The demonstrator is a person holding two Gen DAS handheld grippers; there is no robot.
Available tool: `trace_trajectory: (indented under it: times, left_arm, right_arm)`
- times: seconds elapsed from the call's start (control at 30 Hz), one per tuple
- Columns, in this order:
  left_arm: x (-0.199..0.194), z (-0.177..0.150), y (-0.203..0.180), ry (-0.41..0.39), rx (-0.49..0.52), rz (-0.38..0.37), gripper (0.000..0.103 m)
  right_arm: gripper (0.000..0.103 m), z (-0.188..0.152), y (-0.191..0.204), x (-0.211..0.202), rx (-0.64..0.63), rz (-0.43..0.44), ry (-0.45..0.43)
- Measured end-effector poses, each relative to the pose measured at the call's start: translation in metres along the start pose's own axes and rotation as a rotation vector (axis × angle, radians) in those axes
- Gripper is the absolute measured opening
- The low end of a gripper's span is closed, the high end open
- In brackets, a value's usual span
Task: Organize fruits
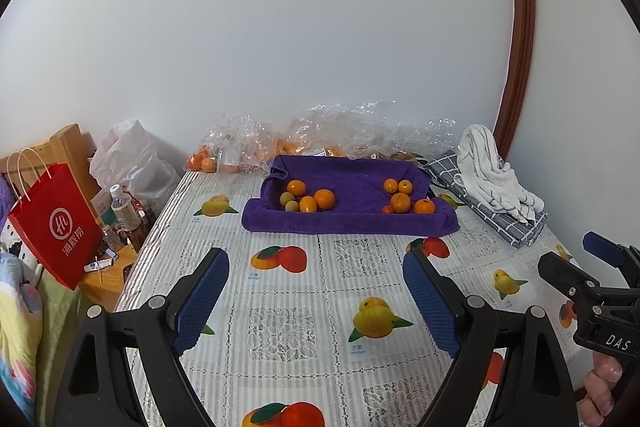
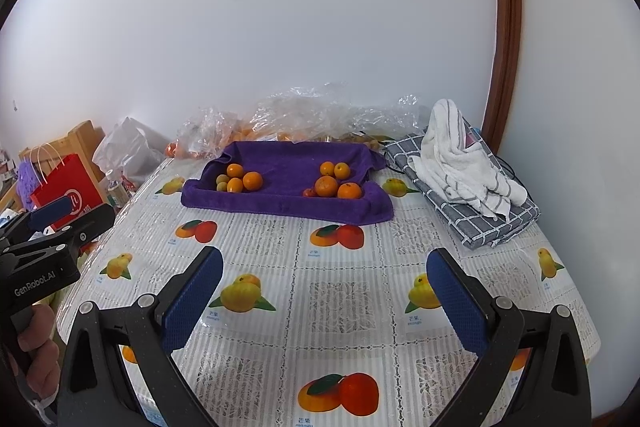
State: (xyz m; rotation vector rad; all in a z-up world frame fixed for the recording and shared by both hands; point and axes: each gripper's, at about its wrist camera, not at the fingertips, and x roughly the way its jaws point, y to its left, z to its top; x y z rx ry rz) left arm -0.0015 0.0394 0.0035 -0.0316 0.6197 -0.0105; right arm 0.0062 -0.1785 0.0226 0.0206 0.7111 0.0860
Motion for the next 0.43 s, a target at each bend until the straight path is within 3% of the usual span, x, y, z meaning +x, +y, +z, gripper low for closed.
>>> trace_trajectory:
  times: [0.43]
  left_arm:
    - [0.0086,0.0026,0.0031,0.000,0.009,0.011,0.089]
  right_arm:
    - [0.101,0.0003,0.0043,0.0087,-0.019,0.005,0.003]
